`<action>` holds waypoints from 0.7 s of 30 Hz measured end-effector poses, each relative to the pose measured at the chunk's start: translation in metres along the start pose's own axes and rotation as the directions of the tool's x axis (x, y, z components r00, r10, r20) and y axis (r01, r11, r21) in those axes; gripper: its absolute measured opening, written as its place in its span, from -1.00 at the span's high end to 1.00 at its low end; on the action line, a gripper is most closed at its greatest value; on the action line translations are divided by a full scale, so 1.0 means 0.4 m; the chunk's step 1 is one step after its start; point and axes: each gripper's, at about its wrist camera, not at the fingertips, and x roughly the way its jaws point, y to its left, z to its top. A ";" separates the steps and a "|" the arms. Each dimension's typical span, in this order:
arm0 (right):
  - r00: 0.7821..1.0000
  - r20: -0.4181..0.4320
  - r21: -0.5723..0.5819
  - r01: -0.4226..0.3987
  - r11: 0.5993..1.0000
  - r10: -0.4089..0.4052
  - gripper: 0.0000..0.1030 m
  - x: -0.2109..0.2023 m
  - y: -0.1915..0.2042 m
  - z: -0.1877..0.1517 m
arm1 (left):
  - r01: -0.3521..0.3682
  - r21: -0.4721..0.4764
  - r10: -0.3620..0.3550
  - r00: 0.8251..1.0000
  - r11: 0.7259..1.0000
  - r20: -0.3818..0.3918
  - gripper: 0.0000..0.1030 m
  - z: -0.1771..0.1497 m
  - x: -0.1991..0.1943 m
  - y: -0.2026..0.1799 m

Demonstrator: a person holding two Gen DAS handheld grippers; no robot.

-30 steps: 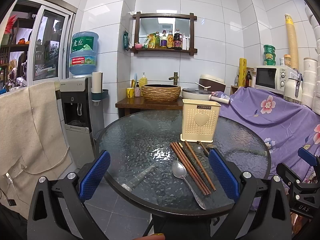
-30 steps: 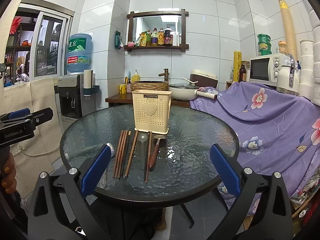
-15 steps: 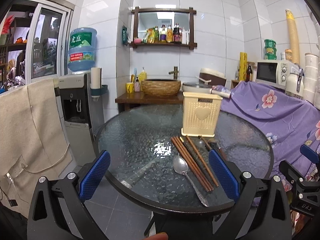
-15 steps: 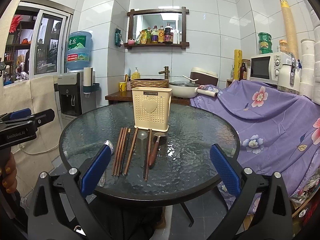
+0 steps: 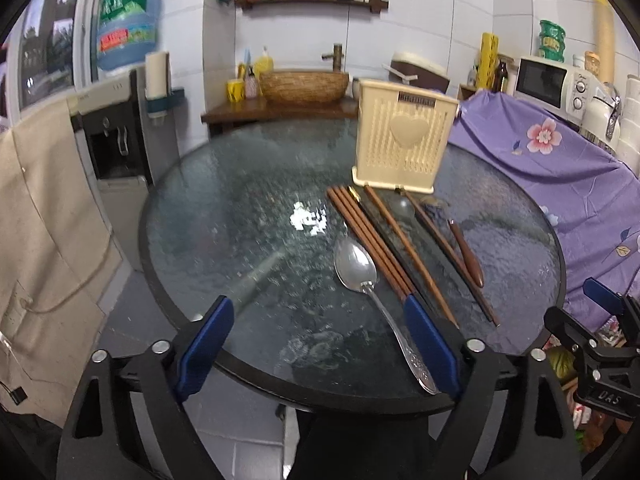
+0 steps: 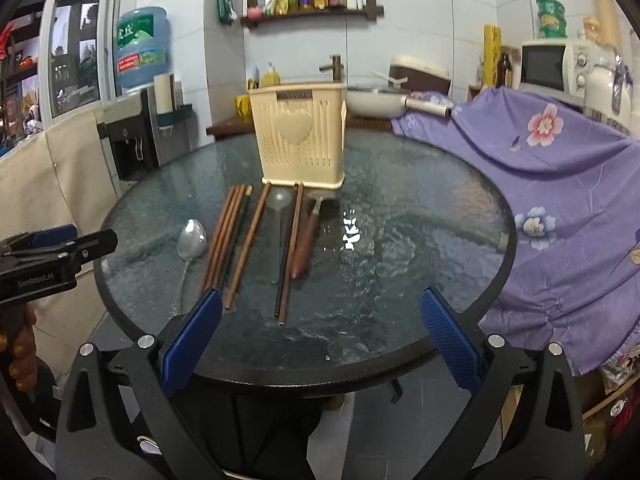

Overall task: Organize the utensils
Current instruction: 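Reach the right gripper to the wooden-handled metal ladle and close on it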

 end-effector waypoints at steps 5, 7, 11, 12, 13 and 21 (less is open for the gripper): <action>0.999 -0.049 0.055 -0.015 0.998 0.018 -0.89 0.058 -0.027 0.026 | 0.034 -0.024 -0.036 0.997 0.999 -0.067 -0.42 0.014 0.063 0.014; 0.997 -0.072 0.061 -0.013 0.998 0.018 -0.89 0.086 -0.031 0.037 | 0.045 -0.022 -0.046 0.996 0.999 -0.082 -0.38 0.025 0.082 0.013; 0.995 -0.099 0.058 -0.007 0.998 0.012 -0.89 0.128 -0.037 0.054 | 0.054 -0.022 -0.056 0.992 0.998 -0.113 -0.37 0.043 0.127 -0.002; 0.995 -0.103 0.056 -0.006 0.998 0.011 -0.89 0.134 -0.040 0.057 | 0.052 -0.021 -0.054 0.991 0.998 -0.119 -0.34 0.046 0.136 -0.009; 0.994 -0.107 0.055 -0.005 0.998 0.011 -0.89 0.143 -0.040 0.060 | 0.048 -0.021 -0.050 0.991 0.999 -0.127 -0.32 0.053 0.150 -0.015; 0.993 -0.120 0.052 -0.013 0.999 0.019 -0.89 0.175 -0.045 0.078 | 0.023 -0.003 -0.023 0.982 1.000 -0.187 -0.17 0.059 0.206 -0.052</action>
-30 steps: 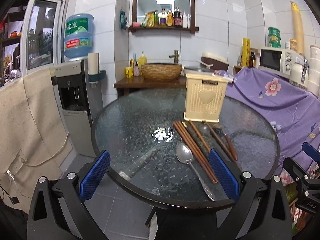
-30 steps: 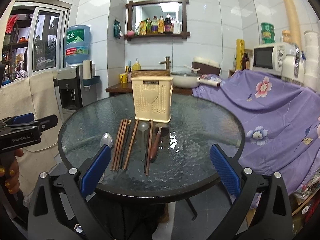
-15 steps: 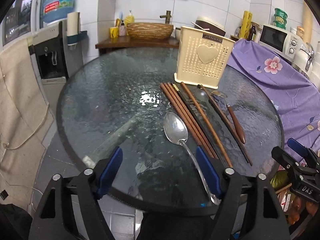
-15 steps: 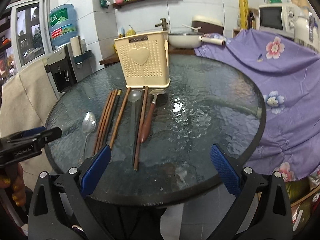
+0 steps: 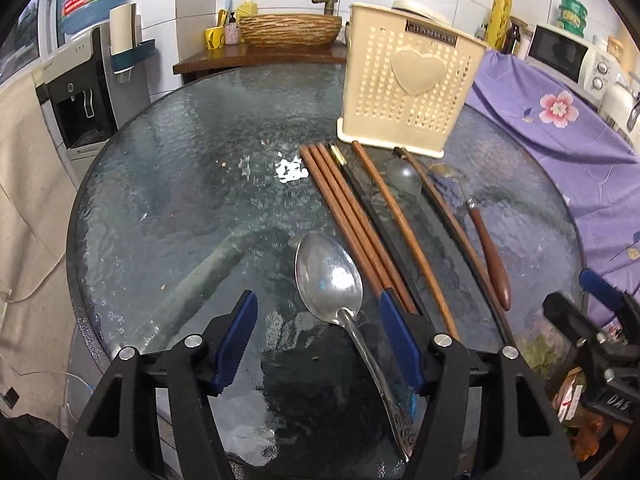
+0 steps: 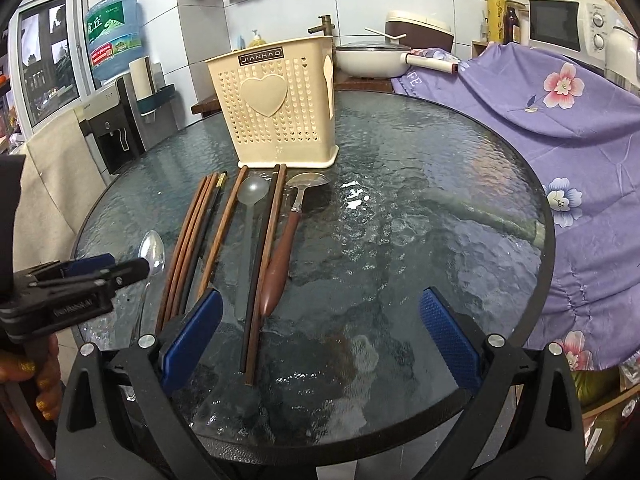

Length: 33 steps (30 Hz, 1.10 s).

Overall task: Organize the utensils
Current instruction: 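Reach the right gripper to the wooden-handled metal ladle and close on it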

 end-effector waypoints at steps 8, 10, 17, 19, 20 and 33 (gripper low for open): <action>1.000 -0.004 0.007 -0.008 1.000 0.008 -0.89 0.014 -0.015 0.013 | -0.029 0.010 0.029 0.999 1.000 -0.037 -0.08 -0.015 0.011 -0.009; 1.000 -0.008 0.008 -0.009 1.000 0.009 -0.89 0.021 -0.016 0.019 | -0.041 0.025 0.042 0.998 0.999 -0.037 -0.08 -0.010 0.018 -0.020; 1.000 -0.015 0.027 0.007 1.000 -0.007 -0.89 0.037 -0.030 0.036 | -0.076 0.060 0.078 0.996 0.995 -0.033 0.12 0.022 0.046 -0.048; 1.000 -0.023 0.028 0.012 1.000 -0.012 -0.89 0.043 -0.033 0.038 | -0.078 0.065 0.081 0.996 0.995 -0.033 0.23 0.035 0.055 -0.050; 0.999 -0.030 0.028 0.012 1.000 -0.012 -0.89 0.049 -0.034 0.040 | -0.076 0.063 0.079 0.996 0.995 -0.037 0.24 0.042 0.059 -0.050; 0.991 -0.132 0.072 -0.019 0.997 0.028 -0.84 0.225 -0.027 0.194 | -0.037 0.066 0.040 0.998 0.997 -0.041 0.25 0.106 0.103 -0.007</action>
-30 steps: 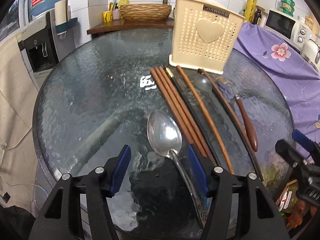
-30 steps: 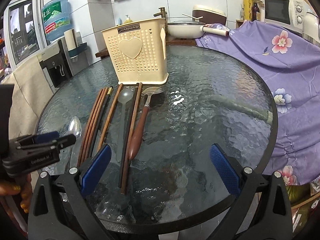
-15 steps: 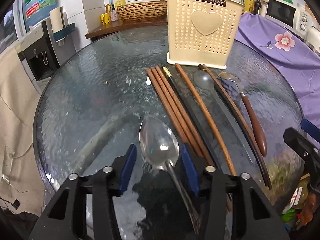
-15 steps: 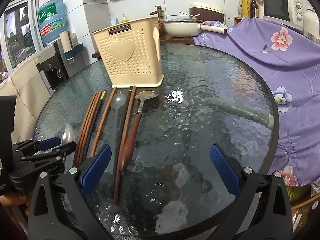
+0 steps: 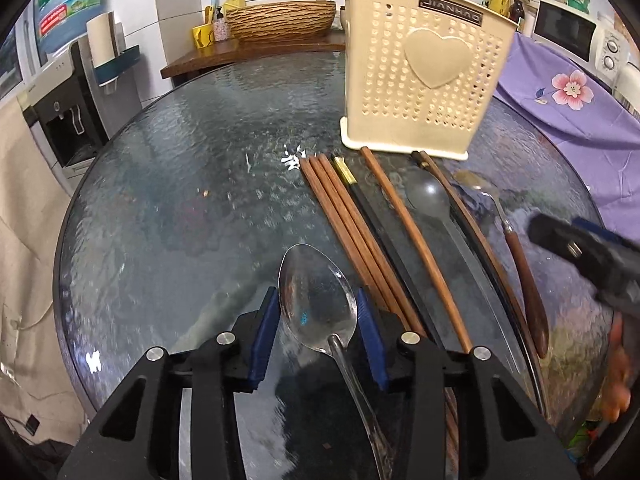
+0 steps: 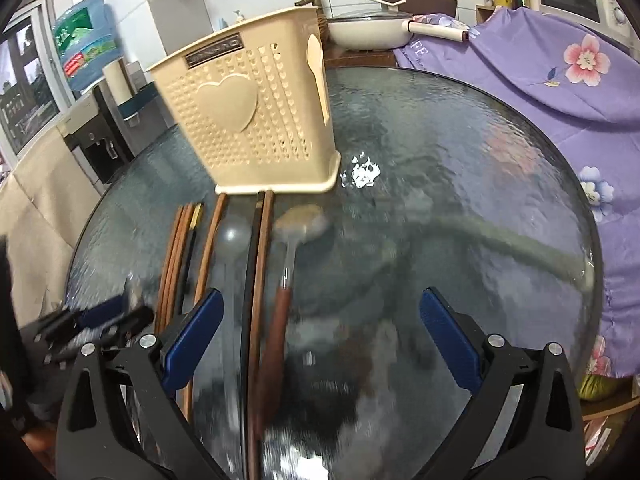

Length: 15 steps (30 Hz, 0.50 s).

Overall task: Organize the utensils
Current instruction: 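Reach the right gripper to the wooden-handled metal ladle and close on it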

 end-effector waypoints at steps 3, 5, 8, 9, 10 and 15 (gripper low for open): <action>0.999 -0.035 0.002 0.021 1.000 -0.021 -0.72 0.046 -0.004 0.046 | -0.002 0.017 0.002 1.000 1.000 0.017 0.25 0.023 0.004 0.014; 0.997 -0.077 0.026 0.016 1.000 -0.014 -0.64 0.080 -0.010 0.070 | 0.005 0.017 -0.006 1.000 1.000 0.024 0.25 0.033 0.005 0.022; 0.992 -0.127 0.009 0.025 1.000 -0.023 -0.59 0.118 -0.002 0.091 | 0.008 0.029 -0.009 0.999 1.000 0.034 0.25 0.044 0.005 0.027; 0.991 -0.134 0.002 0.026 1.000 -0.025 -0.56 0.123 0.001 0.093 | 0.009 0.033 -0.011 0.999 0.999 0.037 0.25 0.045 0.004 0.027; 0.989 -0.147 -0.013 0.029 1.000 -0.030 -0.54 0.132 0.008 0.096 | 0.011 0.040 -0.013 0.999 0.999 0.041 0.25 0.047 0.004 0.026; 0.985 -0.153 -0.062 0.074 0.995 -0.082 -0.36 0.149 0.026 0.107 | 0.026 0.048 -0.028 0.999 0.998 0.038 0.25 0.052 0.011 0.027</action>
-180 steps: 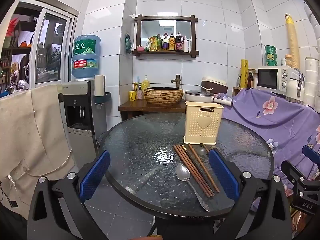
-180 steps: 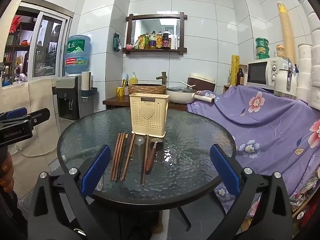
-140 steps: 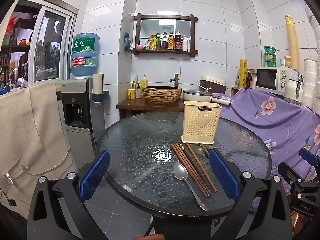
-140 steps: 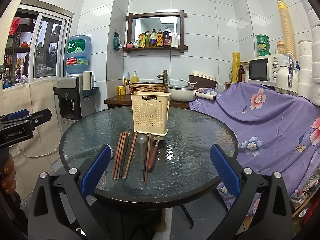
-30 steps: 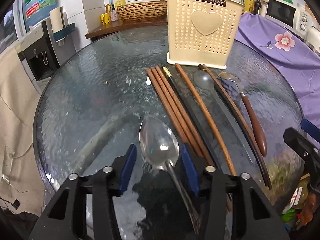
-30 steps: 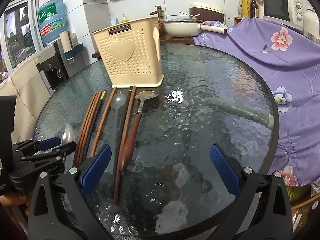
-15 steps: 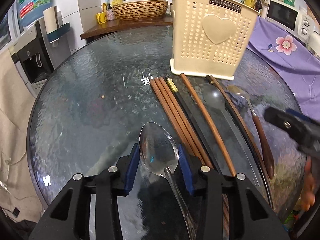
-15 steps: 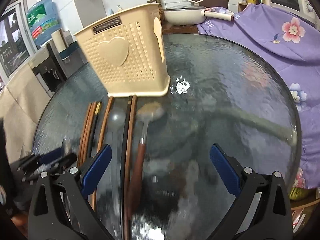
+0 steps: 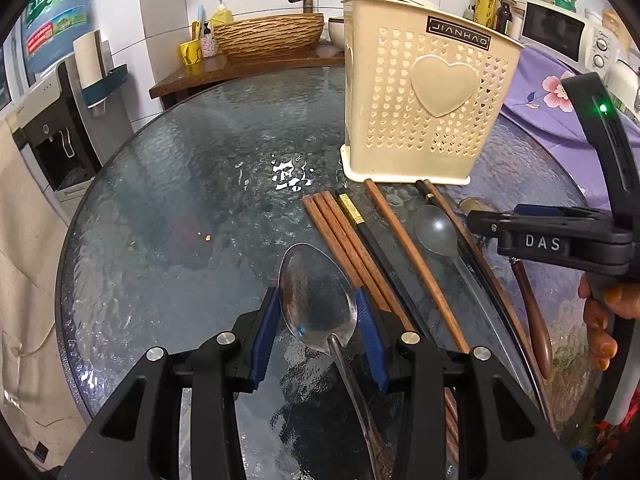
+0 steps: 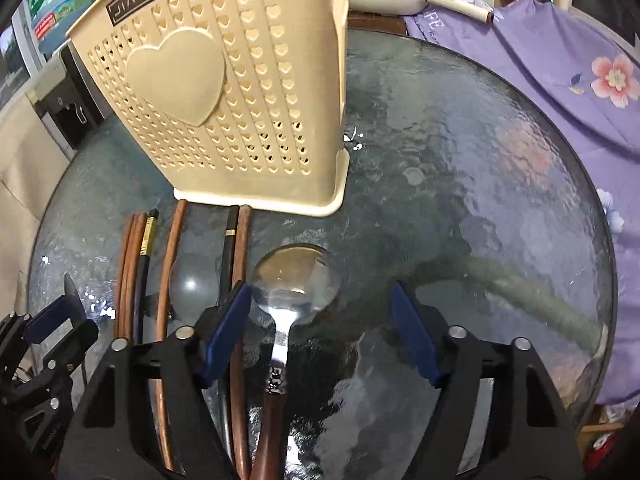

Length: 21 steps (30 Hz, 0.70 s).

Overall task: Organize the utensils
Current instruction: 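Reach the right gripper to the wooden-handled metal ladle and close on it, then lift the ladle with the right gripper and lower it into the cream holder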

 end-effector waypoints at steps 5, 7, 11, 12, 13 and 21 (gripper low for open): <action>0.999 -0.008 -0.048 0.048 0.998 -0.048 -0.23 0.016 0.028 0.017 | 0.006 0.000 -0.006 1.000 1.000 -0.008 0.25 -0.001 0.010 0.002; 0.999 0.003 -0.059 0.049 0.997 -0.049 -0.04 0.013 0.036 0.017 | 0.008 0.001 -0.008 1.000 1.000 -0.007 0.25 -0.001 0.013 -0.001; 0.999 0.003 -0.072 0.039 0.997 -0.039 0.08 0.010 0.044 0.014 | 0.007 0.003 -0.007 1.000 1.000 -0.001 0.25 -0.001 0.008 -0.001; 0.999 0.003 -0.078 0.037 0.996 -0.037 0.08 0.009 0.045 0.012 | 0.007 0.003 -0.007 1.000 1.000 -0.001 0.25 0.001 0.008 0.000; 0.999 0.003 -0.080 0.034 0.996 -0.034 0.08 0.009 0.045 0.012 | 0.008 0.002 -0.008 1.000 1.000 -0.001 0.25 -0.001 0.007 -0.002; 0.999 0.017 -0.056 -0.044 0.997 0.045 0.08 -0.006 0.019 0.001 | 0.017 -0.001 -0.017 1.000 1.000 0.012 0.25 0.003 -0.008 -0.004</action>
